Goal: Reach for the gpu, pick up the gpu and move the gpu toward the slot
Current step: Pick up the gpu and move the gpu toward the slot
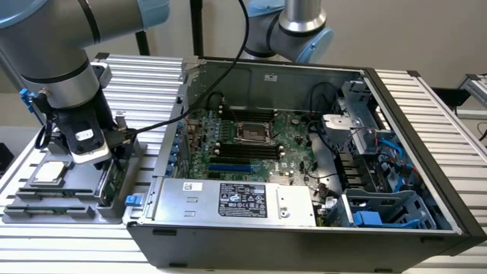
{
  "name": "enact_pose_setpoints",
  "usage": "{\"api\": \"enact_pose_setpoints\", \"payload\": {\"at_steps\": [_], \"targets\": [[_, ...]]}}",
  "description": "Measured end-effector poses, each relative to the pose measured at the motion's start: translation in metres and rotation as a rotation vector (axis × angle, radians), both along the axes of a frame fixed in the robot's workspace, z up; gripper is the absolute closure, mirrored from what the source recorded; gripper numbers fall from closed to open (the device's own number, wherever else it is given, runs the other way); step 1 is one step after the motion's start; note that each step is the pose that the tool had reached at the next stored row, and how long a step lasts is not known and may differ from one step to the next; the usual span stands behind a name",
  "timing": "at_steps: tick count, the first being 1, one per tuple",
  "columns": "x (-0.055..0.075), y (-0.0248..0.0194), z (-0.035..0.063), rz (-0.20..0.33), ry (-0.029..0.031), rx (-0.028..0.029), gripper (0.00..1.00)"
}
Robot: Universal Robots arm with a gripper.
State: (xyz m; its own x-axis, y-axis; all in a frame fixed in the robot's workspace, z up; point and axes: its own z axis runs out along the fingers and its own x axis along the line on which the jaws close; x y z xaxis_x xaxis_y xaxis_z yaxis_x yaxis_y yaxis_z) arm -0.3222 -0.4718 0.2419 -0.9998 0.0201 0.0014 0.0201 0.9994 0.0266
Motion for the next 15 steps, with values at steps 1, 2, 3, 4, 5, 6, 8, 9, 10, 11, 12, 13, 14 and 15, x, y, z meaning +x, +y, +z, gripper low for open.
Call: {"api": "enact_pose_setpoints", "payload": {"at_steps": [1, 2, 3, 4, 5, 6, 8, 9, 10, 11, 12, 13, 14, 15], "targets": [[0.0002, 0.0000, 0.0000, -0.001, -0.0001, 0.0001, 0.52], [0.0004, 0.0000, 0.0000, -0.002, 0.0000, 0.0001, 0.54], [0.0006, 0.0000, 0.0000, -0.003, 0.0000, 0.0001, 0.54], [0.0009, 0.0000, 0.0000, -0.004, 0.0000, 0.0001, 0.61], [0.0012, 0.0000, 0.0000, -0.004, 0.0000, 0.0001, 0.61], [0.0014, 0.0000, 0.0000, -0.005, 0.0000, 0.0000, 0.61], [0.0016, 0.0000, 0.0000, -0.008, 0.0001, 0.0000, 0.61], [0.0016, 0.0000, 0.0000, -0.009, 0.0001, 0.0000, 0.61], [0.0017, 0.0000, 0.0000, -0.010, 0.0000, 0.0001, 0.63], [0.0017, 0.0000, 0.0000, -0.010, 0.0000, 0.0000, 0.63], [0.0017, 0.0000, 0.0000, -0.010, 0.0000, 0.0000, 0.70], [0.0017, 0.0000, 0.0000, -0.010, 0.0000, 0.0000, 0.70], [0.0017, 0.0000, 0.0000, -0.010, 0.0000, 0.0000, 0.70], [0.0017, 0.0000, 0.0000, -0.010, 0.0001, 0.0000, 0.70]]}}
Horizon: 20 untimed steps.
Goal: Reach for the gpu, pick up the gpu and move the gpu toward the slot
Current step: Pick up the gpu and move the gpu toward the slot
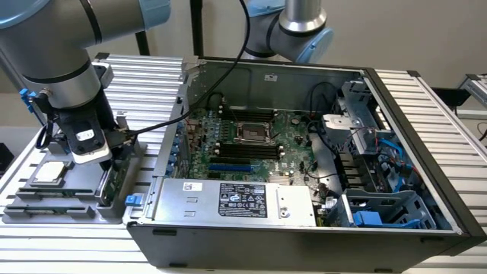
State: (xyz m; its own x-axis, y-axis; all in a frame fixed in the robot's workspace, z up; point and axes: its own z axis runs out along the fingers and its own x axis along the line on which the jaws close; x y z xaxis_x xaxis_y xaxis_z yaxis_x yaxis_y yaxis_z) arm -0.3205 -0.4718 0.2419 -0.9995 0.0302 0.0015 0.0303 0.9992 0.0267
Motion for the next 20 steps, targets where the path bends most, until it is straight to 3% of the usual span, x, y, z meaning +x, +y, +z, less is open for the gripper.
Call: {"api": "enact_pose_setpoints", "payload": {"at_steps": [9, 17, 20], "targets": [[0.000, 0.0000, 0.0003, 0.000, 0.0008, 0.0001, 0.74], [0.000, 0.0000, 0.0060, 0.001, 0.0312, 0.0018, 0.74], [0.001, 0.0000, 0.0104, 0.001, 0.0389, 0.0029, 0.74]]}}
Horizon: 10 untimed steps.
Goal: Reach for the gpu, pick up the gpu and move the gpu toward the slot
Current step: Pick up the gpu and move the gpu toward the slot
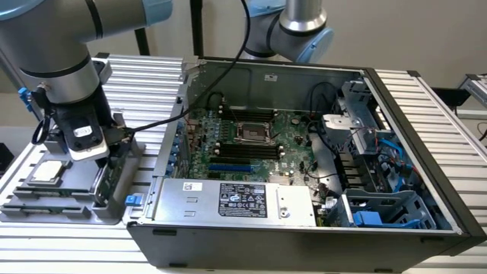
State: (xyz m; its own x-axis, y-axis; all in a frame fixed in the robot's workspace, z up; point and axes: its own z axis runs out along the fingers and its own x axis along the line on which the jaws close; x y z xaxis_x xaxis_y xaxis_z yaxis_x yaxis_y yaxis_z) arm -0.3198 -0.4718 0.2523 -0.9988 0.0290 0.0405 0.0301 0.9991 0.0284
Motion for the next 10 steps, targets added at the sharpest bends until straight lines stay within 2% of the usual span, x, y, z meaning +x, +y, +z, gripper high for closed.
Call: {"api": "enact_pose_setpoints", "payload": {"at_steps": [5, 10], "targets": [[0.002, 0.0000, 0.0184, 0.000, 0.0063, 0.0003, 0.74], [0.008, 0.0000, 0.0412, 0.000, 0.0082, 0.0005, 0.74]]}}
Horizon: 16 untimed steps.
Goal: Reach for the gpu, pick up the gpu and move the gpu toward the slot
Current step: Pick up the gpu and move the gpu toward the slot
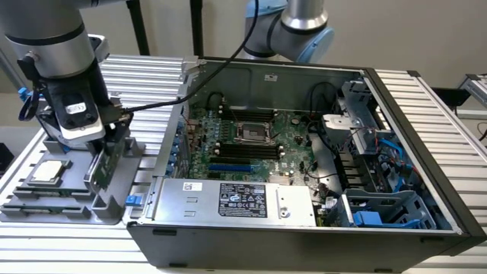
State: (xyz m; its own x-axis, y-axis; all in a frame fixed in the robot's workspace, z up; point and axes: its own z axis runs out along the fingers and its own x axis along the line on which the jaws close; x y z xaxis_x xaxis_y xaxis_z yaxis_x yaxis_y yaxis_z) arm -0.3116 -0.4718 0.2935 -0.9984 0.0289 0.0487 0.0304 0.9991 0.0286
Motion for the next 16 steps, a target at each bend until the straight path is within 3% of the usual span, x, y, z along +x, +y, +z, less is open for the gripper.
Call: {"api": "enact_pose_setpoints", "payload": {"at_steps": [16], "targets": [[0.033, 0.0000, 0.0726, 0.000, 0.0031, -0.0001, 0.74]]}}
